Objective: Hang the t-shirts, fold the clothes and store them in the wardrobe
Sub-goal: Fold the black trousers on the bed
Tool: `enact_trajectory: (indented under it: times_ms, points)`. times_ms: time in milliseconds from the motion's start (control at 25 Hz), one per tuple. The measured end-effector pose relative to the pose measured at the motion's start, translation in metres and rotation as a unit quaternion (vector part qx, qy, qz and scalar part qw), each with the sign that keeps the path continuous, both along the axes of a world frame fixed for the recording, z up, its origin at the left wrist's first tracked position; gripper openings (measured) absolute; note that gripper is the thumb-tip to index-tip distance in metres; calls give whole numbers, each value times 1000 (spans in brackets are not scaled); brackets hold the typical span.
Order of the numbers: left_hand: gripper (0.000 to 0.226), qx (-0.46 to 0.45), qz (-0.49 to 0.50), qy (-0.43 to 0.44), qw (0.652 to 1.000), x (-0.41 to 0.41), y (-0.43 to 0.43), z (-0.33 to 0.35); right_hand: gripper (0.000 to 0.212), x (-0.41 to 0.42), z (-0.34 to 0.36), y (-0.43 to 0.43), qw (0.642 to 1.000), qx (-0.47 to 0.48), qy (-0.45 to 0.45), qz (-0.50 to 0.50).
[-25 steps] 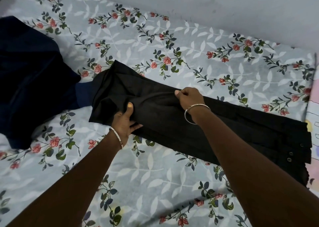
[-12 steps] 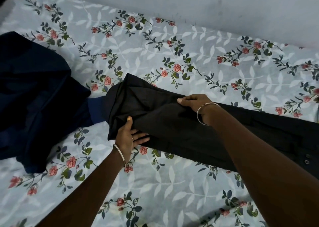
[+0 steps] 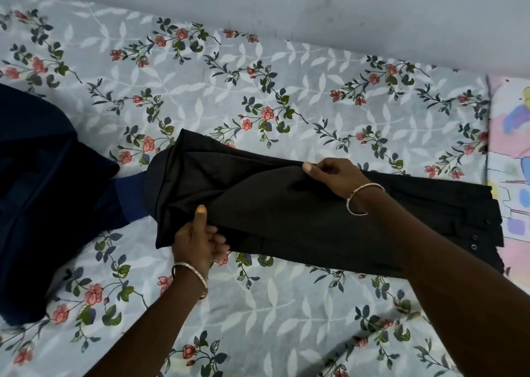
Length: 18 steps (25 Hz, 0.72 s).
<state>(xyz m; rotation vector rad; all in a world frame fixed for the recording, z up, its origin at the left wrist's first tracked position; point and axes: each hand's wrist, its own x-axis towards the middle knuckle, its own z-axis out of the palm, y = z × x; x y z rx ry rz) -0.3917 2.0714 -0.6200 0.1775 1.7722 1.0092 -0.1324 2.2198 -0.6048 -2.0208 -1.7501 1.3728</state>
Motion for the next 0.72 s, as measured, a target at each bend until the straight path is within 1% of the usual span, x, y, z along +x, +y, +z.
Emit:
enact_trajectory:
  times_ms: [40, 80, 120, 160, 200, 240, 280, 320, 360, 400, 440, 480, 520, 600, 720]
  points:
    - [51, 2, -37, 77, 996, 6, -6, 2, 43, 8, 3, -3, 999, -19, 25, 8]
    - [51, 30, -98, 167, 981, 14, -14, 6, 39, 12, 4, -5, 998, -33, 53, 18]
    - [49, 86, -169, 255, 948, 26, -19, 11, 36, 15, 5, -6, 996, -40, 76, 25]
    - [45, 155, -238, 327, 902, 41, -20, 18, 33, 17, 3, -6, 995, -37, 89, 25]
    - [39, 222, -300, 383, 845, 57, -18, 21, 30, 17, 0, -6, 995, -24, 96, 18]
    - [27, 271, -359, 426, 785, 72, -13, 23, 27, 16, -3, -7, 995, -5, 99, 5]
    - [14, 299, -414, 465, 723, 86, -6, 17, 25, 15, -6, -7, 995, 16, 100, -5]
    - [26, 303, -468, 498, 664, 98, 2, 9, 23, 15, -9, -6, 995, 36, 93, -9]
    - [46, 287, -527, 521, 606, 105, 10, -4, 21, 15, -12, -5, 995, 55, 80, -5]
    - [62, 265, -574, 538, 557, 107, 18, -17, 20, 15, -14, -5, 995, 75, 62, 2]
    - [69, 249, -606, 549, 519, 107, 22, -30, 20, 14, -15, -6, 994, 101, 44, 5]
    - [69, 240, -626, 557, 489, 108, 23, -40, 22, 14, -17, -6, 991, 132, 27, 2]
    - [64, 244, -630, 568, 471, 108, 21, -49, 25, 14, -17, -6, 987, 162, 10, -3]
    - [52, 282, -613, 589, 446, 107, 11, -59, 34, 14, -18, -5, 979, 202, -19, -1]
    - [46, 350, -590, 606, 404, 104, -5, -71, 37, 17, -15, 0, 979, 197, -37, 36]
